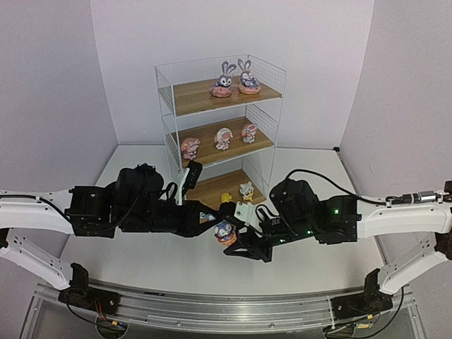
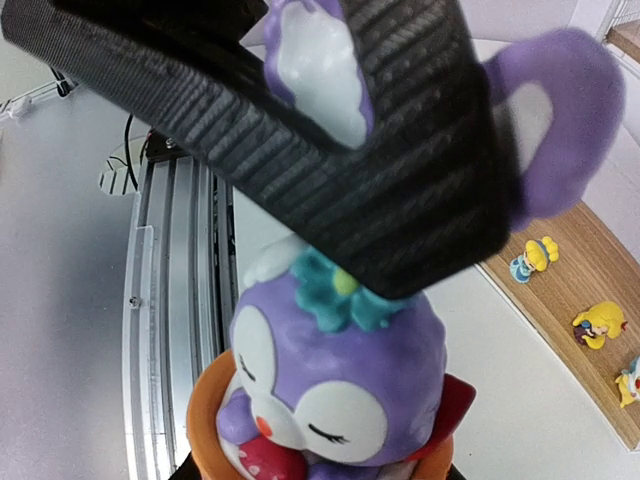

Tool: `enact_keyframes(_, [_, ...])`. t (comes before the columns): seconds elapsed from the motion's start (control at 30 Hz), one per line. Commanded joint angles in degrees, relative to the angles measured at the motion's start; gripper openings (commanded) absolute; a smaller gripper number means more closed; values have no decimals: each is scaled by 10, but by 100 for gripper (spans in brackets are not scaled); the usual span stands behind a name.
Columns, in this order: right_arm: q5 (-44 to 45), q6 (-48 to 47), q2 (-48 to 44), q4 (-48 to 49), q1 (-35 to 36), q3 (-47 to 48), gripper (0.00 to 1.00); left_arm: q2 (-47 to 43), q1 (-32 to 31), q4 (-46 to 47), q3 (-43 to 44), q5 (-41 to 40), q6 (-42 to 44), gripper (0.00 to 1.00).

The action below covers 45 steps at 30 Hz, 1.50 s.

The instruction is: Place and organize the plastic toys onto the shelf

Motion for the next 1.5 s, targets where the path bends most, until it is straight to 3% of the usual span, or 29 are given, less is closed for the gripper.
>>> enact_keyframes(0.0, [14, 18, -16, 49, 3, 1, 6, -22, -3, 49, 7, 18, 28, 0])
enact_keyframes(0.07, [21, 27, -22, 81, 3, -12, 0, -20, -3, 52, 9, 23, 37, 0])
enact_keyframes(0.13, [20, 30, -31, 107, 3, -26, 0, -17, -3, 51, 14, 26, 46, 5])
enact_keyframes(0.33, [23, 36, -54, 126, 3, -42, 0, -23, -3, 49, 17, 23, 61, 53])
enact_keyframes(0.43, [42, 52, -56, 131, 4, -45, 0, -32, -3, 66, 3, 24, 63, 59])
enact_keyframes(0.7, [40, 135, -45, 162, 3, -49, 0, -71, -3, 158, -47, -38, 71, 52])
enact_keyframes(0.93, [42, 146, -33, 178, 3, -51, 0, -43, -3, 147, -17, -51, 98, 44])
enact_keyframes(1.1, [33, 149, -33, 180, 3, -49, 0, -24, -3, 138, 2, -50, 110, 34])
enact_keyframes(1.47, [9, 148, -24, 179, 3, -44, 0, -17, -3, 143, 9, -67, 120, 0])
